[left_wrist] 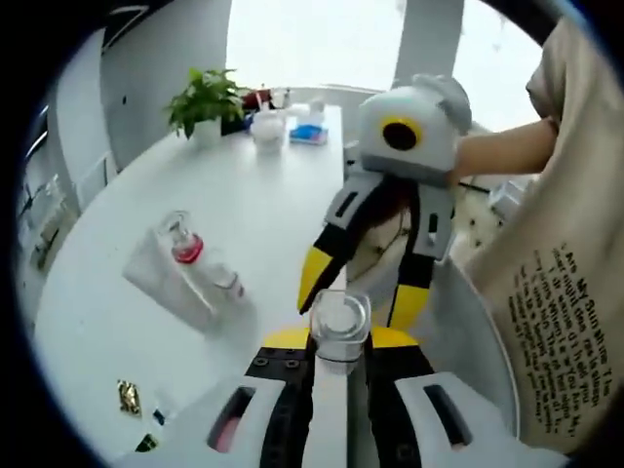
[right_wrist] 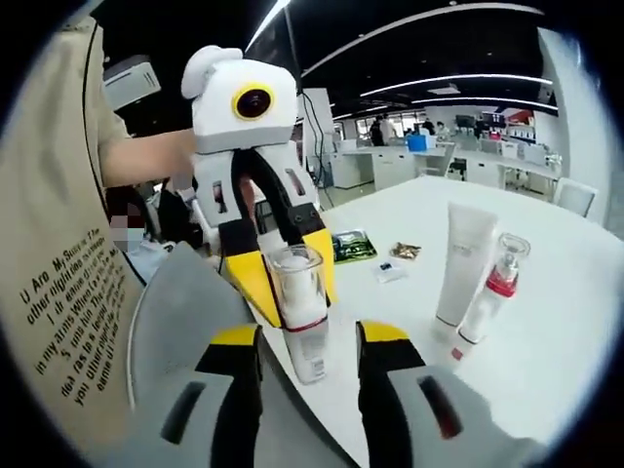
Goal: Arrange the skincare products in the storage area until every visible bottle or jar stands upright without overlapping.
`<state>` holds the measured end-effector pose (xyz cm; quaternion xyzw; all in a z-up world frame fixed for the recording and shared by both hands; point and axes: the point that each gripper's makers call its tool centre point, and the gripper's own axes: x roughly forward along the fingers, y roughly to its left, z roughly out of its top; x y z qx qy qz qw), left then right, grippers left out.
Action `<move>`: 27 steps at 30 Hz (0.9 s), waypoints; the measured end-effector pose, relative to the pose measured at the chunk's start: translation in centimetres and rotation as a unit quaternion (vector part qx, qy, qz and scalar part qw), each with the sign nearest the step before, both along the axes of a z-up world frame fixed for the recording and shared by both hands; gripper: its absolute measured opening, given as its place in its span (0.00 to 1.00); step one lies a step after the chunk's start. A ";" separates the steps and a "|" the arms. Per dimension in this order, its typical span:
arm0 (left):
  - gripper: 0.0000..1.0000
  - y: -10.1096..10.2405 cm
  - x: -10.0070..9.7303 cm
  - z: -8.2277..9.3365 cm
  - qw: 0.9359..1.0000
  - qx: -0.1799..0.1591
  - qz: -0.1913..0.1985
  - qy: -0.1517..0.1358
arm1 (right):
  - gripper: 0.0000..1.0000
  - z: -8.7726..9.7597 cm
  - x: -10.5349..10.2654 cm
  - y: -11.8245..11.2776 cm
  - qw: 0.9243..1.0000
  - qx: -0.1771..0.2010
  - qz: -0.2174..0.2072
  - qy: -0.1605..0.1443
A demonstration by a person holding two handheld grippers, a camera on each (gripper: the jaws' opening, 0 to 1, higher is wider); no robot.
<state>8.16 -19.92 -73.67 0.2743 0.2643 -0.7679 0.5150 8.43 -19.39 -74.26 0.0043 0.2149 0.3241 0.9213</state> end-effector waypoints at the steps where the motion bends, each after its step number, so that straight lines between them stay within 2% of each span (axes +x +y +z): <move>1: 0.15 -0.1 0.1 -0.2 1.000 0.001 0.001 0.001 | 0.42 -0.1 0.0 -0.1 1.000 0.000 -0.003 0.001; 14: 0.15 -1.8 1.8 -3.3 1.000 0.012 0.012 0.007 | 0.61 -1.3 -0.4 -2.4 0.998 -0.003 -0.057 0.020; 20: 0.15 -2.4 2.6 -4.7 1.000 0.020 0.011 -0.004 | 0.70 -1.8 -0.5 -3.6 0.996 -0.001 -0.088 0.027; 27: 0.15 -3.2 3.5 -5.3 1.000 0.015 0.018 -0.008 | 0.78 -2.3 -0.6 -4.7 0.993 0.003 -0.115 0.036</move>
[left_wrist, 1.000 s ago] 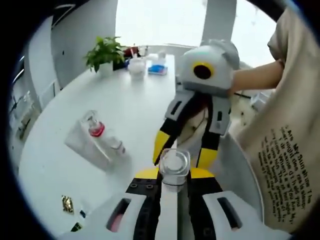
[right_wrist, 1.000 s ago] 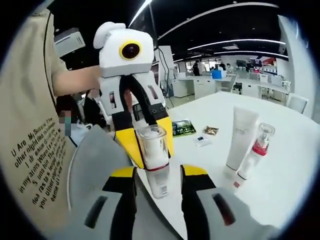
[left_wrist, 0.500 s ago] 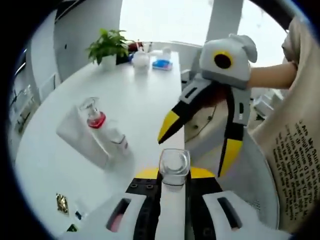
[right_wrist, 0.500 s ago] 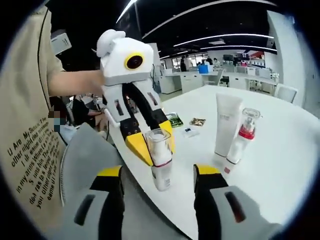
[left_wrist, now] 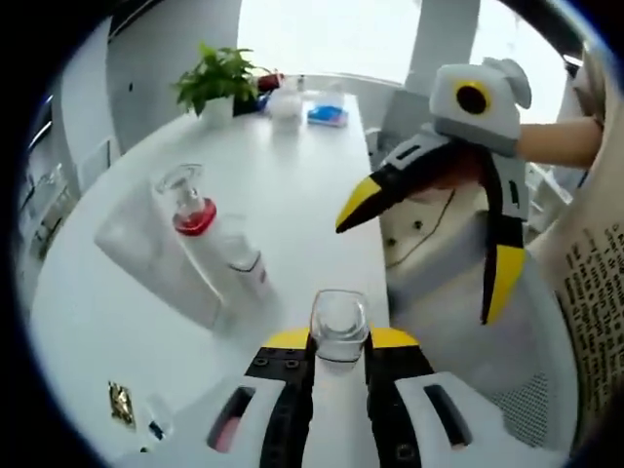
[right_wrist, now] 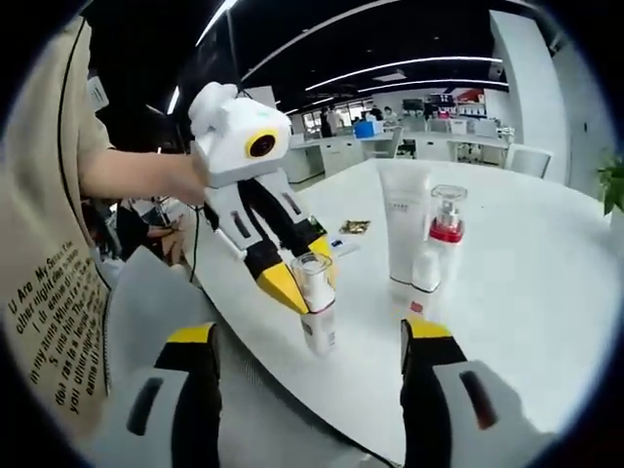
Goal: Arrange the skincare products in the storage area until every visible bottle or jar stands upright without overlapping.
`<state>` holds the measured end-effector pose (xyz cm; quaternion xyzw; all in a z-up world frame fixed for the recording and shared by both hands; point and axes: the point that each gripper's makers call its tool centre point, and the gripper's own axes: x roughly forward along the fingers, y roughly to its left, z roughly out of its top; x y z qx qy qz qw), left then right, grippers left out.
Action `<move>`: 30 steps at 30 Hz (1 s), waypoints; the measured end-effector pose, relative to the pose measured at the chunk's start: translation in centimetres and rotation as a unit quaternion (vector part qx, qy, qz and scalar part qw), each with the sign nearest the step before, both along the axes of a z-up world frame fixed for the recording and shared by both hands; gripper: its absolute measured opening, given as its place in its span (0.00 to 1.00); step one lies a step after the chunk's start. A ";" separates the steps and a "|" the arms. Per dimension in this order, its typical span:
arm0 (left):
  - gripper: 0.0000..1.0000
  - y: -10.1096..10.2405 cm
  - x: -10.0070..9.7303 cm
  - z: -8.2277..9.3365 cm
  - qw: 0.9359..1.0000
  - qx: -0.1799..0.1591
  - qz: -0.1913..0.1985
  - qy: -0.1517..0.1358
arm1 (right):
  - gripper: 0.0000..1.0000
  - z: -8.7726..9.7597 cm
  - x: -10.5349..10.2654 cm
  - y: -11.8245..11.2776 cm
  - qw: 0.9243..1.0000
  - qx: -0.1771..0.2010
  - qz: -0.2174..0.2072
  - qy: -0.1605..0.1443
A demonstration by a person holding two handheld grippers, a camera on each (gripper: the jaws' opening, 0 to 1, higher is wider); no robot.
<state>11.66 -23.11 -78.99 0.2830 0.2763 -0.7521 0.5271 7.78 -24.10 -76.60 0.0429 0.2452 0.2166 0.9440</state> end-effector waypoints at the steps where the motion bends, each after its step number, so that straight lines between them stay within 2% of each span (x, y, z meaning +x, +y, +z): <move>1: 0.15 -0.1 0.2 -0.1 1.000 0.000 0.001 -0.003 | 0.80 0.0 0.0 -0.2 1.000 0.001 -0.005 0.000; 8: 0.15 -1.2 1.6 -0.6 1.000 -0.004 0.006 -0.013 | 0.88 0.3 0.3 -3.3 0.998 0.004 -0.062 -0.006; 15: 0.15 -2.3 2.7 -1.0 1.000 -0.009 0.006 -0.019 | 0.92 -0.3 -0.2 -5.4 0.996 0.000 -0.091 0.000; 24: 0.15 -3.7 4.6 -1.5 0.999 -0.014 0.007 -0.029 | 0.99 -0.9 -0.4 -6.0 0.994 0.005 -0.106 0.008; 30: 0.15 -4.4 5.5 -1.8 0.999 -0.019 0.014 -0.032 | 0.99 -1.2 -0.6 -5.9 0.994 0.005 -0.111 0.016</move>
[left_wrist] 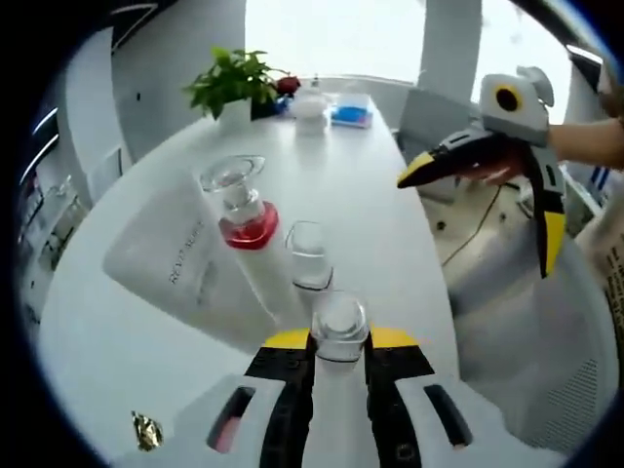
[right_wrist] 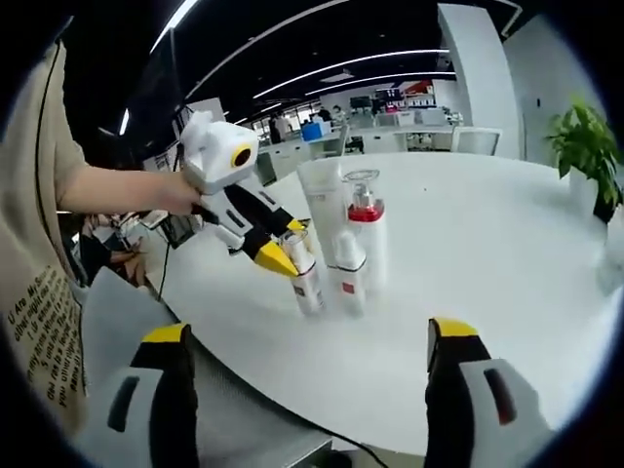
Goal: Arrange the skincare products in the storage area until every visible bottle or jar stands upright without overlapping.
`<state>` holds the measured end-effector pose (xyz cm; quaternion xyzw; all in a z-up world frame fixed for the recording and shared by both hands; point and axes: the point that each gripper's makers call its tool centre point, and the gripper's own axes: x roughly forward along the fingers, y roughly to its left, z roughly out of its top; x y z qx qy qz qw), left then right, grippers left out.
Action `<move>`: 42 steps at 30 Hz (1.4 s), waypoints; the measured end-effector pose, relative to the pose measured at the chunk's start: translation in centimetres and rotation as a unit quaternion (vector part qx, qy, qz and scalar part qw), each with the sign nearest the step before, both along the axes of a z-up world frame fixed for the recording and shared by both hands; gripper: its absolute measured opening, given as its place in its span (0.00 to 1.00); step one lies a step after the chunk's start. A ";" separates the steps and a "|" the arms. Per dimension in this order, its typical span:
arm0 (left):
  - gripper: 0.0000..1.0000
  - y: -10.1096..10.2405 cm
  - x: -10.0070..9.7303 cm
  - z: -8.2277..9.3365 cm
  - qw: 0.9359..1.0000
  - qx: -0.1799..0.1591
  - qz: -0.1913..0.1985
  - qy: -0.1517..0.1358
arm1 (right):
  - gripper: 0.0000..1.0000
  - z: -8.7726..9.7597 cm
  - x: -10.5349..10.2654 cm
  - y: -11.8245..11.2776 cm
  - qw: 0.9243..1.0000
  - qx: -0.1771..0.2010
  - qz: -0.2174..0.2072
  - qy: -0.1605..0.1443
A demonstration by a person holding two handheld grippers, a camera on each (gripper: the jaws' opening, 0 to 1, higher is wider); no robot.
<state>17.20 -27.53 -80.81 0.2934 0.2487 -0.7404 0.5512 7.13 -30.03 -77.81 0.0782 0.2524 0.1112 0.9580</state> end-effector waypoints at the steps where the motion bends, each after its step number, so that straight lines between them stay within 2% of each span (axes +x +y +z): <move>1: 0.15 -0.1 0.1 0.0 1.000 -0.001 0.001 -0.001 | 0.99 0.0 0.0 0.0 1.000 0.000 -0.001 0.001; 9: 0.15 -0.4 0.7 -0.2 1.000 -0.007 0.009 0.002 | 0.99 -0.5 0.0 0.1 1.000 0.006 -0.007 0.007; 28: 0.16 -1.9 0.7 0.0 0.999 -0.035 -0.005 0.001 | 0.99 -0.8 0.0 -0.1 1.000 0.011 -0.010 0.012; 42: 0.17 -2.2 0.8 -0.2 0.999 -0.037 -0.005 0.007 | 0.99 -1.0 0.1 -0.3 1.000 0.012 -0.010 0.015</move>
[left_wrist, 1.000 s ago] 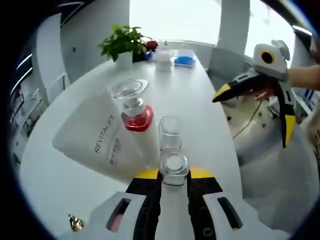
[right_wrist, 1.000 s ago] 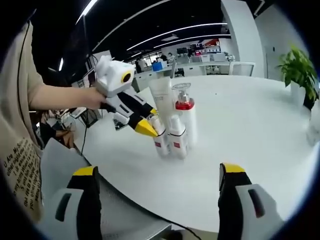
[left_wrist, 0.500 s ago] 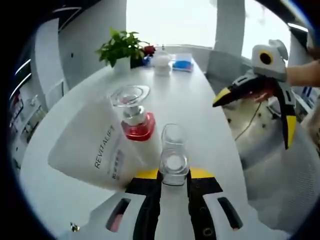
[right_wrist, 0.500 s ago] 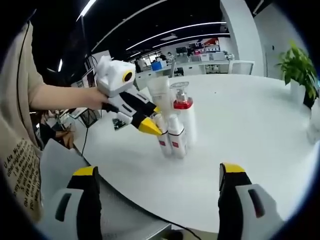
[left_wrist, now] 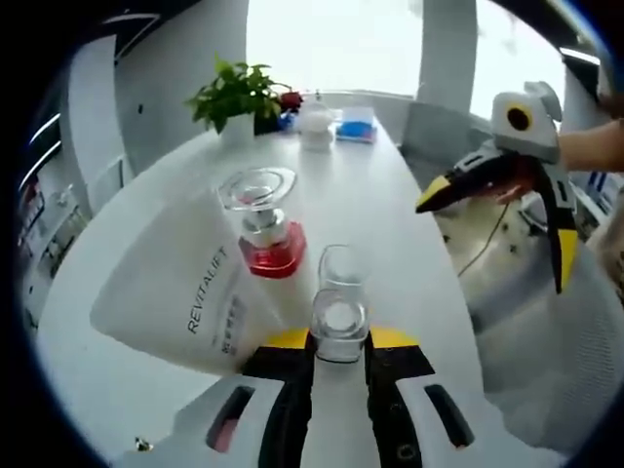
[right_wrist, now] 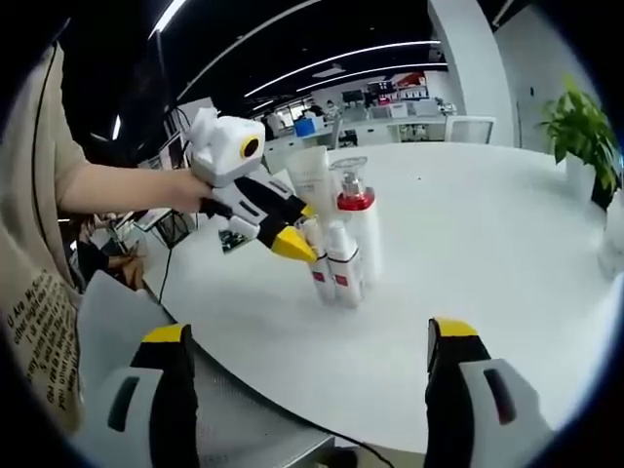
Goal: Arrange the skincare products in the storage area until every visible bottle or jar stands upright without overlapping.
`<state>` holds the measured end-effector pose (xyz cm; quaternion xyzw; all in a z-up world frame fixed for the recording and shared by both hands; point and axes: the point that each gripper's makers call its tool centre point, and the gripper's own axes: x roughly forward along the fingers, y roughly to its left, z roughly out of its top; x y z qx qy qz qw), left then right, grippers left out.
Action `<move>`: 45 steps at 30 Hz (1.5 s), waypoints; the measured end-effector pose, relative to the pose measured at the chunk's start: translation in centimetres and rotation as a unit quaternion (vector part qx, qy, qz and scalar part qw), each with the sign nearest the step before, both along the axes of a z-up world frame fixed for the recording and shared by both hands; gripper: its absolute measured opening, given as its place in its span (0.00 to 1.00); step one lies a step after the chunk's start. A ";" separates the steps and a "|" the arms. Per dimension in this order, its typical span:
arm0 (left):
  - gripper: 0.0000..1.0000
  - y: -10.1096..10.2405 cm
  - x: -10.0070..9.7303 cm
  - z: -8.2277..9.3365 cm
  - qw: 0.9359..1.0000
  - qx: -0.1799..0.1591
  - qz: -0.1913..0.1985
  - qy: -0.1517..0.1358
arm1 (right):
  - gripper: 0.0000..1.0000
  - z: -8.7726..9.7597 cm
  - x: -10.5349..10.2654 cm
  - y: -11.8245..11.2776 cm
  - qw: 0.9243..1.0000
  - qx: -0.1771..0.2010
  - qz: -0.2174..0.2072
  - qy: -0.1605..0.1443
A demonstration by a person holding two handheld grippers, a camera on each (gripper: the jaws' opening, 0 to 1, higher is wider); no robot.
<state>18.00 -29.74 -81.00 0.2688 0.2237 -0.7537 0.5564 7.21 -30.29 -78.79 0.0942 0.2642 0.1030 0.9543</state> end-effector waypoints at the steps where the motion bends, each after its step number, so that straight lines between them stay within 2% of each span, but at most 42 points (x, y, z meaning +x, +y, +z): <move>1: 0.18 0.0 0.0 -0.1 1.000 0.001 0.000 0.000 | 0.99 0.0 0.0 0.0 1.000 0.001 0.000 0.000; 12: 0.26 0.2 -0.3 0.1 1.000 0.005 -0.007 -0.005 | 0.99 0.4 -0.1 -0.1 1.000 -0.001 0.000 -0.002; 19: 0.34 1.0 -0.9 0.5 1.000 0.012 -0.014 -0.008 | 0.99 0.8 -0.1 0.0 1.000 -0.005 0.004 -0.005; 31: 0.54 4.6 -1.7 0.8 0.999 0.038 -0.005 -0.012 | 0.98 2.3 0.0 1.0 1.000 -0.016 0.017 -0.020; 45: 0.69 8.9 -2.3 0.6 0.997 0.054 0.058 0.003 | 0.99 3.3 0.2 1.9 0.998 -0.033 0.041 -0.030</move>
